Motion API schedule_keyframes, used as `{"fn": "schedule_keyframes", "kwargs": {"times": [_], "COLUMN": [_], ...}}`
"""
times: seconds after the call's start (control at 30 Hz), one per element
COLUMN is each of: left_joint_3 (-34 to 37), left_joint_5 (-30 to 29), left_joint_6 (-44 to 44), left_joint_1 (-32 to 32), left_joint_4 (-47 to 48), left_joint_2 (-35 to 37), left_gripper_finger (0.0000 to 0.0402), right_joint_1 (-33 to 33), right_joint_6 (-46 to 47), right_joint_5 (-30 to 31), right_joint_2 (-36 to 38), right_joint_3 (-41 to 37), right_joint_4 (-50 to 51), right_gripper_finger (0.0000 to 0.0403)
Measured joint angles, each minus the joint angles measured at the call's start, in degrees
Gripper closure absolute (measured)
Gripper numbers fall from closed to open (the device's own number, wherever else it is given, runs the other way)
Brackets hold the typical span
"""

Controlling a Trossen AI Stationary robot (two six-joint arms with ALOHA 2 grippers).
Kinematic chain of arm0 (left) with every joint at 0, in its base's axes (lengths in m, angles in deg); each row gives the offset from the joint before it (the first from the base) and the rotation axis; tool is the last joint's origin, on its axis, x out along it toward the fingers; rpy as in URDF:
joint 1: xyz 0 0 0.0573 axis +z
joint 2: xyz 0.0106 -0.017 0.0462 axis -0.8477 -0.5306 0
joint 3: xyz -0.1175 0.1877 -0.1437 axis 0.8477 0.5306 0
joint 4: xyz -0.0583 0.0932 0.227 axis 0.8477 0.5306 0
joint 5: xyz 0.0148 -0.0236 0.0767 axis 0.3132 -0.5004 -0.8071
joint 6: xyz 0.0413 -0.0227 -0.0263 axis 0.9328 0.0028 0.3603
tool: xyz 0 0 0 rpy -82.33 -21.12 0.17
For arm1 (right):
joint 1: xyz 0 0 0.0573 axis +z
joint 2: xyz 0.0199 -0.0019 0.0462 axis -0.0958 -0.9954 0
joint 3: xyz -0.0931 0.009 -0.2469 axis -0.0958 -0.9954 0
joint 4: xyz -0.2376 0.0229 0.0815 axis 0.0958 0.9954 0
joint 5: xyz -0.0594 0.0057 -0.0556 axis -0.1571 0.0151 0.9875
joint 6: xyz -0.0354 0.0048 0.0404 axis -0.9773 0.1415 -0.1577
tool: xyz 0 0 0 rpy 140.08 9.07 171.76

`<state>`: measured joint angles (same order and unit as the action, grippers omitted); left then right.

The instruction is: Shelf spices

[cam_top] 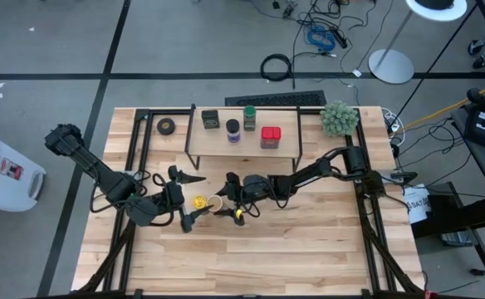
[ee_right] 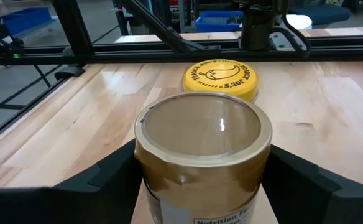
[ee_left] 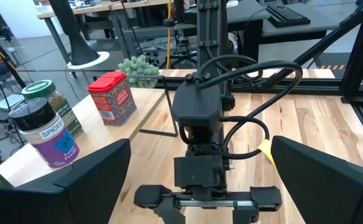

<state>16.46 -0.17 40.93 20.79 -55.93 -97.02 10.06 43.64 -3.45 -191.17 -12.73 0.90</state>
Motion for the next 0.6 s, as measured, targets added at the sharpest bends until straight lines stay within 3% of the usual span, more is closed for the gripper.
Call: {"fn": "schedule_keyframes", "kwargs": {"times": [0.37,0.6], "left_joint_3": [0.0,0.0], "left_joint_5": [0.0,0.0], "left_joint_6": [-0.1,-0.1], "left_joint_1": [0.0,0.0], "left_joint_4": [0.0,0.0], "left_joint_2": [0.0,0.0], "left_gripper_finger": [0.0004,0.0004], "right_joint_1": [0.0,0.0], "right_joint_6": [-0.3,0.6], "right_joint_5": [-0.1,-1.3], "right_joint_2": [0.0,-0.2], "right_joint_3": [0.0,-0.1], "right_joint_4": [0.7,3.6], "right_gripper_finger": [0.0123,0.0082]}}
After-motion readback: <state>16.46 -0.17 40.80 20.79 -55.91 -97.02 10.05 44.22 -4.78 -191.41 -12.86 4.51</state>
